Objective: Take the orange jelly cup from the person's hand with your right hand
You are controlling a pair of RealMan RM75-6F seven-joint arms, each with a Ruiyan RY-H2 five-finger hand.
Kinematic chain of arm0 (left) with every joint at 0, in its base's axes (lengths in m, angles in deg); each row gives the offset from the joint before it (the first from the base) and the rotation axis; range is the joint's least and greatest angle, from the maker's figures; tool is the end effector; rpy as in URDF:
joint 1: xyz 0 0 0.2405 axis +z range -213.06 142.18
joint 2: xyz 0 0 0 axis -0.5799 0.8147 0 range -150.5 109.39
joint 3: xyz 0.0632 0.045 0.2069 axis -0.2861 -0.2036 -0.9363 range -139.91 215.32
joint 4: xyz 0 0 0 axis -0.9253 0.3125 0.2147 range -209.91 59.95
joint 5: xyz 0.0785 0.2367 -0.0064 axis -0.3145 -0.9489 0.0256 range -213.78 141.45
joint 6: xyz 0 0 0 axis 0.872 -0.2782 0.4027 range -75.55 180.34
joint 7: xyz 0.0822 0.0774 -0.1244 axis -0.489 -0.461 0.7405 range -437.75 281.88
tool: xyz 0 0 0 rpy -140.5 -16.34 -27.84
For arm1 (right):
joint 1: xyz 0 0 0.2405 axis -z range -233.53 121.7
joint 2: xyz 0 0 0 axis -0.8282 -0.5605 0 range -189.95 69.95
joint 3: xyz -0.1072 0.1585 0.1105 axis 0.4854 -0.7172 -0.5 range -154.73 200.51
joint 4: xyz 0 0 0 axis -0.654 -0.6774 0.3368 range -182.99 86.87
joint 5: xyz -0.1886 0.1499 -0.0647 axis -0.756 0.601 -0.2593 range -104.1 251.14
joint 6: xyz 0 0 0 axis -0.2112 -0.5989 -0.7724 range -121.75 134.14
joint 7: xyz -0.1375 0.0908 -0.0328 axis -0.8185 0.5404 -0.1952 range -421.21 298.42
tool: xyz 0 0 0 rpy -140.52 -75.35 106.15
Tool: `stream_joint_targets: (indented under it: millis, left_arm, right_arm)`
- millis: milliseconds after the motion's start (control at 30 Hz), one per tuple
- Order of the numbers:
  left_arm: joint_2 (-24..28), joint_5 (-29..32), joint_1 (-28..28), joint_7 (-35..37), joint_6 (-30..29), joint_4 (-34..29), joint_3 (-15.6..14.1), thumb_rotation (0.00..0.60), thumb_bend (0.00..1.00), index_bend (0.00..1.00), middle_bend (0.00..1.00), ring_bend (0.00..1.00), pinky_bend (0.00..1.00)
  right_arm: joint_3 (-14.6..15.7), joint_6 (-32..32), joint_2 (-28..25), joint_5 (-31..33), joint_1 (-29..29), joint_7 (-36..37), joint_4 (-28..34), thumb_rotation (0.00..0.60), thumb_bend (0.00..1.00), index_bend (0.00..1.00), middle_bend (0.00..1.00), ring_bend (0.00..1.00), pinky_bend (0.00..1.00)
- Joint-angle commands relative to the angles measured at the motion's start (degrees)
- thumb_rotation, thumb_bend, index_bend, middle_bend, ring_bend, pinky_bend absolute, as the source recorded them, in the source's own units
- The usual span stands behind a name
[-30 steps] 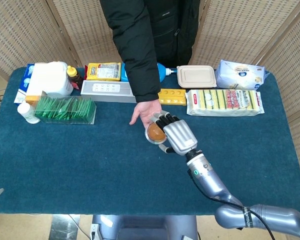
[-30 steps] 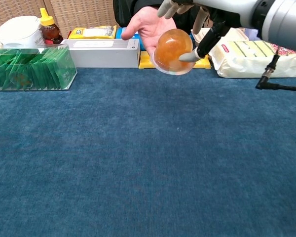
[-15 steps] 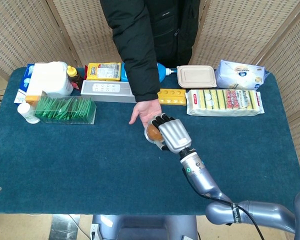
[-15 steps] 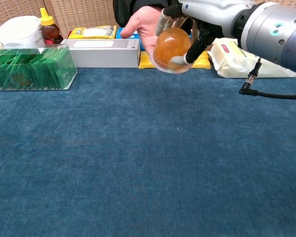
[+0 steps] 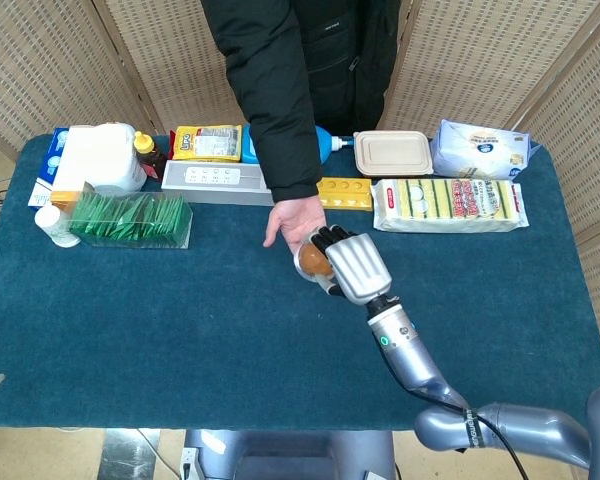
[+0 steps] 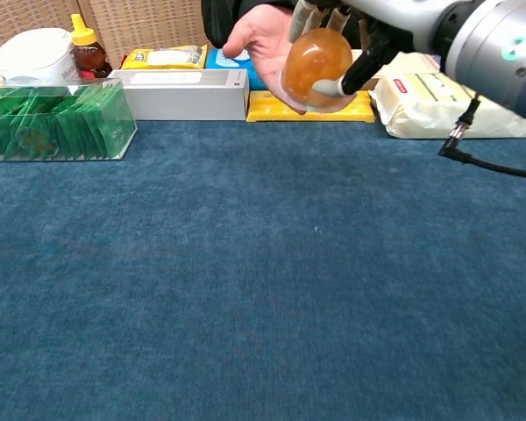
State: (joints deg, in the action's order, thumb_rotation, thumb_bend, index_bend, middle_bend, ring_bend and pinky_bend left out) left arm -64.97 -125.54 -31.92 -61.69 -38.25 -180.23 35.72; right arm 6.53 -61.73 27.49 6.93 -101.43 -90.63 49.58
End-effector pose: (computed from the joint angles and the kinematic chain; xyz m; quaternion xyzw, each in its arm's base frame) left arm -0.2946 0.1417 0.1817 -0.5400 -0.4615 -0.4074 0.5740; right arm -0.0149 -0.3386 -0.0136 0.7002 -0.2920 0.4928 0.4262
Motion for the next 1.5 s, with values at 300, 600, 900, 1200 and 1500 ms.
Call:
stream_joint_targets:
  millis: [300, 600, 900, 1200, 1500]
  left_arm:
    - [-0.02, -0.63, 0.17, 0.06, -0.38, -0.07, -0.18, 0.6, 0.06, 0.0, 0.0, 0.0, 0.0]
    - [-0.33, -1.09, 0.36, -1.41, -0.63, -0.7, -0.4, 0.6, 0.06, 0.0, 0.0, 0.0, 0.0]
    - [-0.44, -0.92, 0.24, -2.12, -0.35, -0.96, -0.39, 0.6, 0.06, 0.0, 0.0, 0.0, 0.0]
    - [0.08, -0.66, 0.11, 0.09, -0.1, -0.06, -0.35, 0.6, 0.06, 0.0, 0.0, 0.0, 0.0]
    - [0.43, -0.85, 0.1, 1.67, -0.09, 0.56, -0.44, 0.6, 0.06, 0.0, 0.0, 0.0, 0.0]
  right_arm:
    - [5.24, -3.68, -13.7, -13.09, 7.05, 10.34, 7.21, 0.6, 0.5, 0.42, 0.42, 0.39, 0.59]
    - [12.11, -2.25, -12.88, -21.98, 9.19, 11.27, 3.23, 0.6, 0.51, 0.42, 0.42, 0.39, 0.59]
    - [11.76, 3.93, -1.6, -17.76, 7.32, 4.12, -4.41, 0.6, 0.52, 0.42, 0.42, 0.39, 0.59]
    - [9.9, 7.7, 4.56, -11.65, 5.57, -2.76, -9.2, 0.6, 0.49, 0.34, 0.37, 0.33, 0.55]
    - [9.84, 9.3, 2.25, -9.91, 5.3, -2.85, -7.33, 0.6, 0.42, 0.06, 0.17, 0.16, 0.35]
